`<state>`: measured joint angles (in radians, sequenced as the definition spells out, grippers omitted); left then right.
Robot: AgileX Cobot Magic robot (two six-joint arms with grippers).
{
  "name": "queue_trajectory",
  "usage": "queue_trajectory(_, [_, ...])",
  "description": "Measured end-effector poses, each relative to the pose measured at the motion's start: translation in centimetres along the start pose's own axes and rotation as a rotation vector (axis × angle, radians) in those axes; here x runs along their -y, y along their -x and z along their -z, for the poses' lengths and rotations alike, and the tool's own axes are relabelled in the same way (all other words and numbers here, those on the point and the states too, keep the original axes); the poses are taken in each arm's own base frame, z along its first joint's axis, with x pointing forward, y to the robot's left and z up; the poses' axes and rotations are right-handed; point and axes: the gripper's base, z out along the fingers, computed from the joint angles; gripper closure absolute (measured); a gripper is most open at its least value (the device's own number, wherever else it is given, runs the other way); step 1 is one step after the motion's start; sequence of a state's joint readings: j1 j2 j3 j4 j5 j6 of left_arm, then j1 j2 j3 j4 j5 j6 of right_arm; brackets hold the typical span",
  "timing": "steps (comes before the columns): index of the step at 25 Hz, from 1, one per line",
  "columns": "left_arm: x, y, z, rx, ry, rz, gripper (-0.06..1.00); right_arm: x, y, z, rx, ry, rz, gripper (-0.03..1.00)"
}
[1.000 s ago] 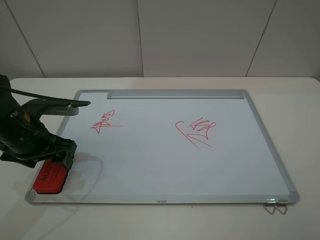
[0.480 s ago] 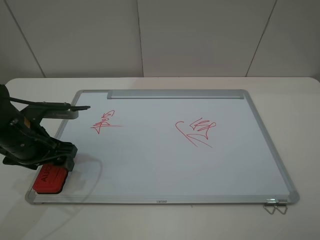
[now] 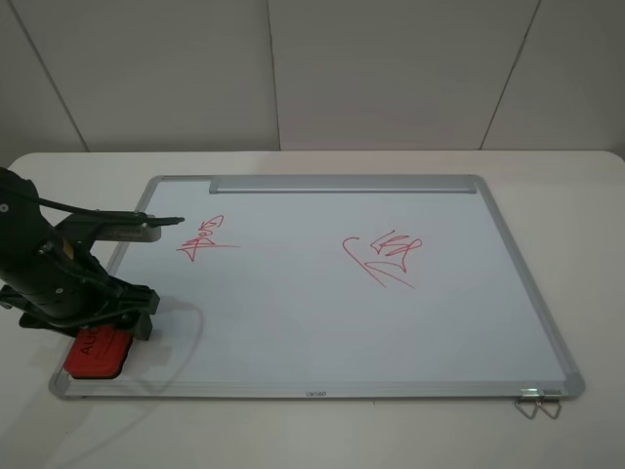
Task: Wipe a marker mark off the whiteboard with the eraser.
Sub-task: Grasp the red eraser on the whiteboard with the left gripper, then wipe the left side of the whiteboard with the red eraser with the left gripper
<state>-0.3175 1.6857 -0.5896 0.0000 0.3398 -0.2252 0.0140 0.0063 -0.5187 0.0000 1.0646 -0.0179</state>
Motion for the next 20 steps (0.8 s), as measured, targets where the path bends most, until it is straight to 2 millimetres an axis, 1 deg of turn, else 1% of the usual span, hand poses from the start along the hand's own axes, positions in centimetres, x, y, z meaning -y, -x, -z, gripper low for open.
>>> queue_trajectory(2, [0.0, 0.0, 0.0, 0.0, 0.0, 0.0, 0.23, 0.0, 0.0, 0.0, 0.0, 0.0, 0.0, 0.14])
queue_trajectory(4, [-0.01, -0.02, 0.0, -0.002, 0.001, 0.001, 0.37, 0.0, 0.0, 0.0, 0.0, 0.0, 0.0, 0.14])
queue_trajectory(11, [-0.01, -0.06, 0.0, -0.007, 0.002, 0.034, 0.37, 0.0, 0.0, 0.0, 0.0, 0.0, 0.0, 0.14])
queue_trajectory(20, [-0.02, -0.09, 0.0, -0.01, 0.002, 0.035, 0.37, 0.0, 0.0, 0.0, 0.0, 0.0, 0.0, 0.14])
